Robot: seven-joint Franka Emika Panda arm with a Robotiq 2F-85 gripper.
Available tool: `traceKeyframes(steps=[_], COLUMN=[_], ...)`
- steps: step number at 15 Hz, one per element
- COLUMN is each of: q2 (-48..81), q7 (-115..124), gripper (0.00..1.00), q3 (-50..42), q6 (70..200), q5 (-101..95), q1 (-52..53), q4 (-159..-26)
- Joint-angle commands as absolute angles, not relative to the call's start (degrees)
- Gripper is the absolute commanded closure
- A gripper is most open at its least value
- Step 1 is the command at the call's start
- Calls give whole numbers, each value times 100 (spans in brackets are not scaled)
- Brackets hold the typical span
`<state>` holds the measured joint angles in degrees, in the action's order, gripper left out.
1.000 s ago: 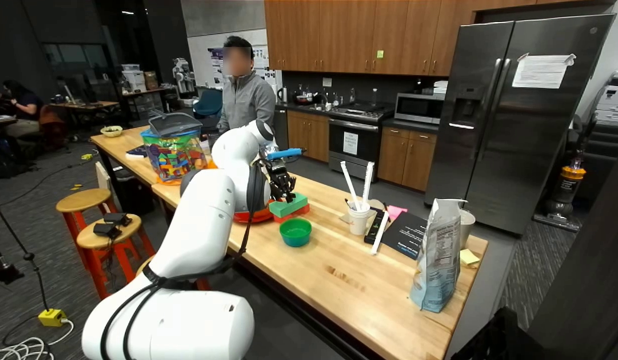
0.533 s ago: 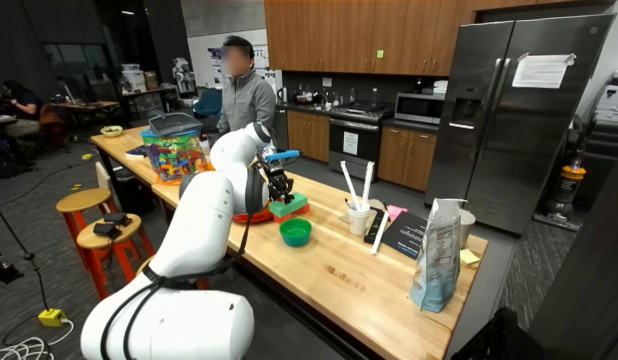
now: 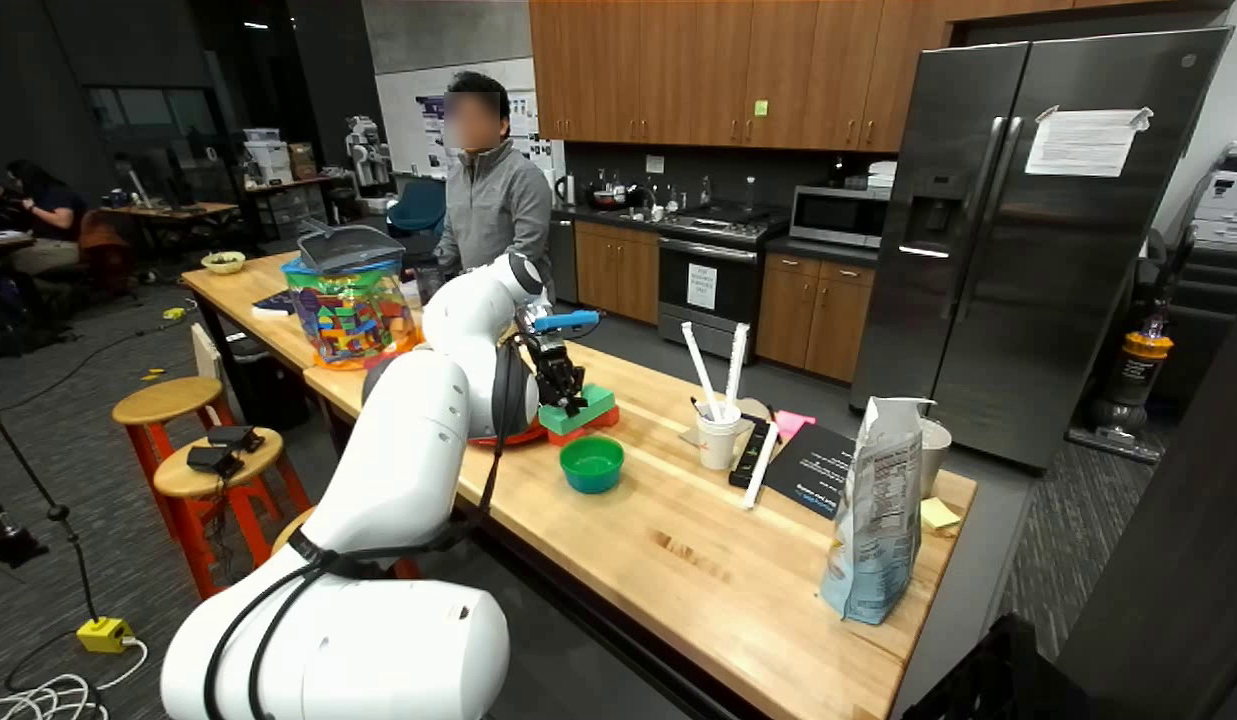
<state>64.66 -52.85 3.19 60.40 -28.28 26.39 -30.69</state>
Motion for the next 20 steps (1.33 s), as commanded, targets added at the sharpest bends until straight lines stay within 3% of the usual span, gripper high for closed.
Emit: traceKeyframes(steps=[1,20], q2=[6708,7172], q7=[-5543,-6333], gripper=[99,99], q3=[157,571], q6=[5810,4487], q5=[-2647,-1177], q1=[2686,2416], q4=[-2698,-2202])
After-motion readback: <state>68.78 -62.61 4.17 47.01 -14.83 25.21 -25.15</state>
